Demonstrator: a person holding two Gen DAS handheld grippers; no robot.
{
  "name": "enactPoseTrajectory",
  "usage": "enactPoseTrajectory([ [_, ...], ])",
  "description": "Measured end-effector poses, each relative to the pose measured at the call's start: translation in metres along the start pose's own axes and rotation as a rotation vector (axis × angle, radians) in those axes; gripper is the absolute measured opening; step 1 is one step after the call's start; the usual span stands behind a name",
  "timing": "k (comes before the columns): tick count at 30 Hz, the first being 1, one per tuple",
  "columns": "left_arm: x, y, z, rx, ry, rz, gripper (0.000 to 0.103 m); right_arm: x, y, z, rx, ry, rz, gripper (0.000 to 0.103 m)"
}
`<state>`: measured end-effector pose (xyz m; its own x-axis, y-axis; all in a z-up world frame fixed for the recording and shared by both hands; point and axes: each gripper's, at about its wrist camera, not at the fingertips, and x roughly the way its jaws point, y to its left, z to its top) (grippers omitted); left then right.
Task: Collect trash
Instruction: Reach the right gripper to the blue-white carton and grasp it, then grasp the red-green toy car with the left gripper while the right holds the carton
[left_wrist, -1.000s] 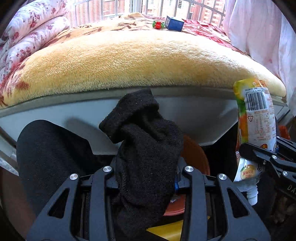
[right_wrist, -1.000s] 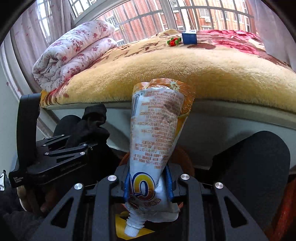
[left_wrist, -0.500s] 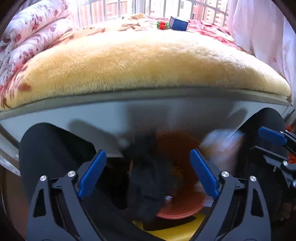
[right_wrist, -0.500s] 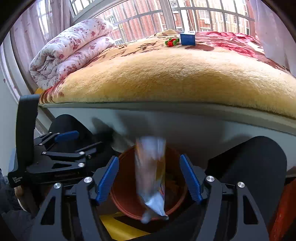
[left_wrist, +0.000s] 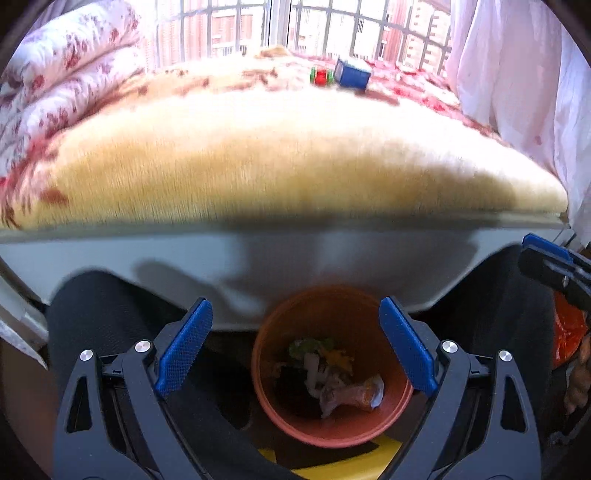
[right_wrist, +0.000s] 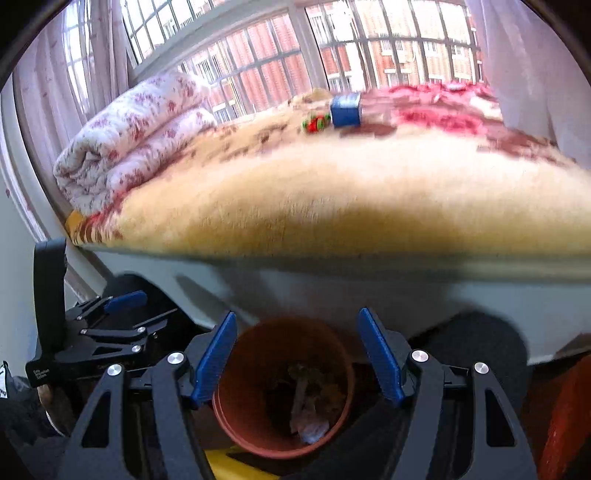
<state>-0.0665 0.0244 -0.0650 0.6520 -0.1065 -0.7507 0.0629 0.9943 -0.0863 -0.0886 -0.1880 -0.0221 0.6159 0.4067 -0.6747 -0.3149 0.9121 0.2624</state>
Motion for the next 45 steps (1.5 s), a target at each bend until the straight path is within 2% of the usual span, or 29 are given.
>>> enactPoseTrajectory([
  [4,-0.007,-0.004,0.036,0.019,-0.072,0.010,0.091,-0.008,-0.008,0.049,-0.005,-0.070,0.017,0.068],
  [8,0.006,-0.013,0.083,0.046,-0.113,0.042,0.091,0.005,-0.018,0.117,-0.021,-0.130,0.002,0.069],
  [12,0.027,-0.018,0.128,0.053,-0.138,0.049,0.091,0.039,-0.030,0.179,-0.009,-0.131,-0.004,0.069],
  [16,0.054,-0.021,0.170,0.067,-0.145,0.064,0.092,0.091,-0.046,0.241,0.003,-0.103,-0.044,0.071],
  [20,0.083,-0.015,0.201,0.073,-0.115,0.082,0.092,0.139,-0.065,0.281,0.062,-0.047,-0.042,0.072],
  [25,0.111,-0.003,0.220,0.048,-0.087,0.085,0.092,0.183,-0.080,0.309,0.121,0.021,-0.028,0.072],
  [30,0.126,0.010,0.219,-0.020,-0.048,0.038,0.092,0.215,-0.085,0.329,0.140,0.087,-0.026,0.072],
  [32,0.130,0.015,0.218,-0.049,-0.032,0.017,0.092,0.228,-0.083,0.334,0.125,0.127,-0.050,0.071],
  [35,0.130,0.020,0.217,-0.073,-0.042,-0.002,0.092,0.248,-0.085,0.338,0.132,0.195,-0.075,0.062],
  [38,0.131,0.020,0.217,-0.070,-0.043,-0.009,0.092,0.261,-0.086,0.340,0.145,0.231,-0.095,0.059],
  [43,0.131,0.015,0.217,-0.042,-0.044,0.009,0.092,0.293,-0.090,0.338,0.103,0.311,-0.227,0.053],
  [45,0.131,0.014,0.217,-0.036,-0.049,0.016,0.092,0.300,-0.095,0.335,0.105,0.293,-0.236,0.052],
])
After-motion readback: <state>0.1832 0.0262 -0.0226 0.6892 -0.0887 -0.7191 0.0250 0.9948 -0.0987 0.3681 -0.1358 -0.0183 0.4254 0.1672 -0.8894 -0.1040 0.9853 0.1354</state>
